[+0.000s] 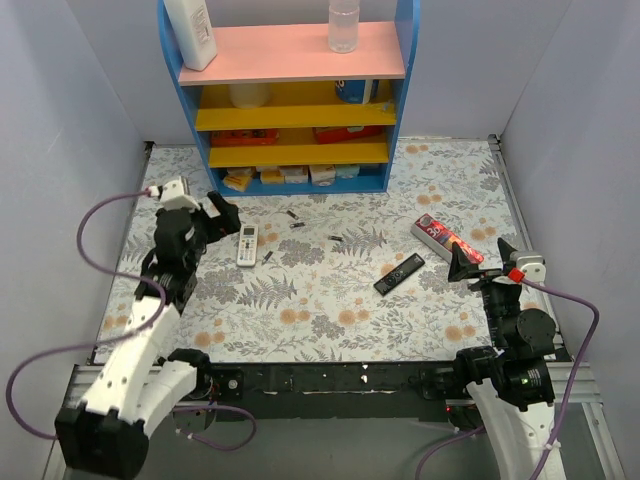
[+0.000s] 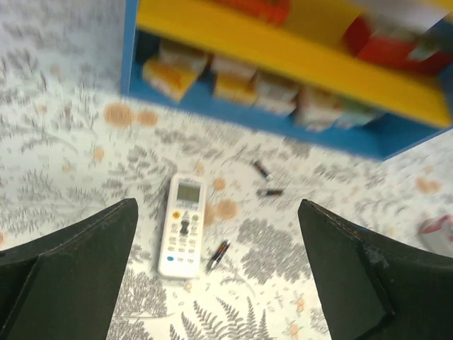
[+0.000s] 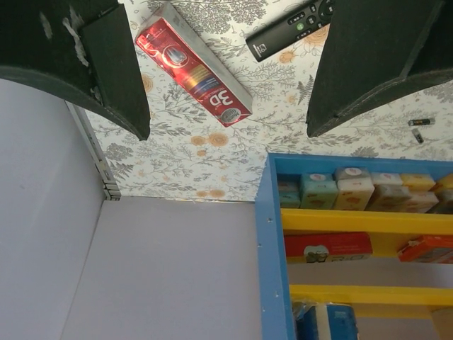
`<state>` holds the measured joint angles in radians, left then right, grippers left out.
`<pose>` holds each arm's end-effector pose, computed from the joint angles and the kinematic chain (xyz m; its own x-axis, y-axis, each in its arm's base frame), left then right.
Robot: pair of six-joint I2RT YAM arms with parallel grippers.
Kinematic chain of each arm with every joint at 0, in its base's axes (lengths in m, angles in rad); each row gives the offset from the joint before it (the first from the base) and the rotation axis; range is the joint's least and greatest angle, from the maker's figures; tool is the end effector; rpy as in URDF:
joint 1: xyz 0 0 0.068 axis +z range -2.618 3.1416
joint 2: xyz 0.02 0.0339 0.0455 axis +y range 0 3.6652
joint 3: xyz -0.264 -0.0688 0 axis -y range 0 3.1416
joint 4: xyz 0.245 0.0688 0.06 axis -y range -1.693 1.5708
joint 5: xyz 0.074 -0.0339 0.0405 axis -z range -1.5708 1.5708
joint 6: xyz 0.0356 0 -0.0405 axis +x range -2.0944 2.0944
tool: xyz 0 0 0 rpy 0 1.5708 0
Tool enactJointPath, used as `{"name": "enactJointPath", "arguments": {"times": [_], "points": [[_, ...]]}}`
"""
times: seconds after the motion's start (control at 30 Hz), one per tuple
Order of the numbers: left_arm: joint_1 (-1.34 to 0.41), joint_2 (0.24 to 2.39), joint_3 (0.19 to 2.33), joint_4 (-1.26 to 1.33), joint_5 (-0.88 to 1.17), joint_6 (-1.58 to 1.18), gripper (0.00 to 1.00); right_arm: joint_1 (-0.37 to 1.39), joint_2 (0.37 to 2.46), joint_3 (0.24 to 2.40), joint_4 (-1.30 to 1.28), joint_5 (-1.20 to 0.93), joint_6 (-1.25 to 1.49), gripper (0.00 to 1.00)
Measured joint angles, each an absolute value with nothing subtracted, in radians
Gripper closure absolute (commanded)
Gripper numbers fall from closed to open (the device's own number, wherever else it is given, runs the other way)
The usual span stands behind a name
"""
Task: Load the batteries into the remote control
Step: Pick up the remote control from the center of the board.
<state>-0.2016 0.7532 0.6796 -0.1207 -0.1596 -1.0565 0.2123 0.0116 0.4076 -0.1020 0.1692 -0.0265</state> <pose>0.1807 -0.0312 0.3148 -0.1322 -0.8503 -0.5094 -0.1426 0.5249 -0.8392 0.0632 0.0075 0.2980 0.2845 0.0346 -0.9581 -0.0426 0.9988 0.0234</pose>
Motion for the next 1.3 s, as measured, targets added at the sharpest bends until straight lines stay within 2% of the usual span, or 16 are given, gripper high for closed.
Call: {"name": "enactJointPath", "arguments": {"times": [0.13,0.27,0.6,0.87,1.1,1.3], "points": [[-0.200,1.053,0.823,-0.275,-0.145,-1.069,0.02,0.227,0.012,0.407,-0.102,0.165,-0.027,0.02],[-0.200,1.256,0.923,-0.394,-0.131,-1.085,0.02,0.241,0.010,0.398,-0.102,0.165,-0.026,0.02],[-0.241,1.686,1.234,-0.546,-0.162,-1.084,0.02,0.291,0.010,0.394,-0.102,0.165,-0.025,0.02],[-0.260,1.905,1.367,-0.645,-0.234,-1.032,0.02,0.293,0.010,0.394,-0.102,0.166,-0.022,0.02],[-0.260,1.975,1.414,-0.690,-0.247,-1.008,0.16,0.293,0.010,0.394,-0.102,0.166,-0.022,0.02],[-0.260,1.995,1.427,-0.704,-0.239,-0.997,0.32,0.293,0.010,0.394,-0.103,0.170,-0.022,0.02]]}}
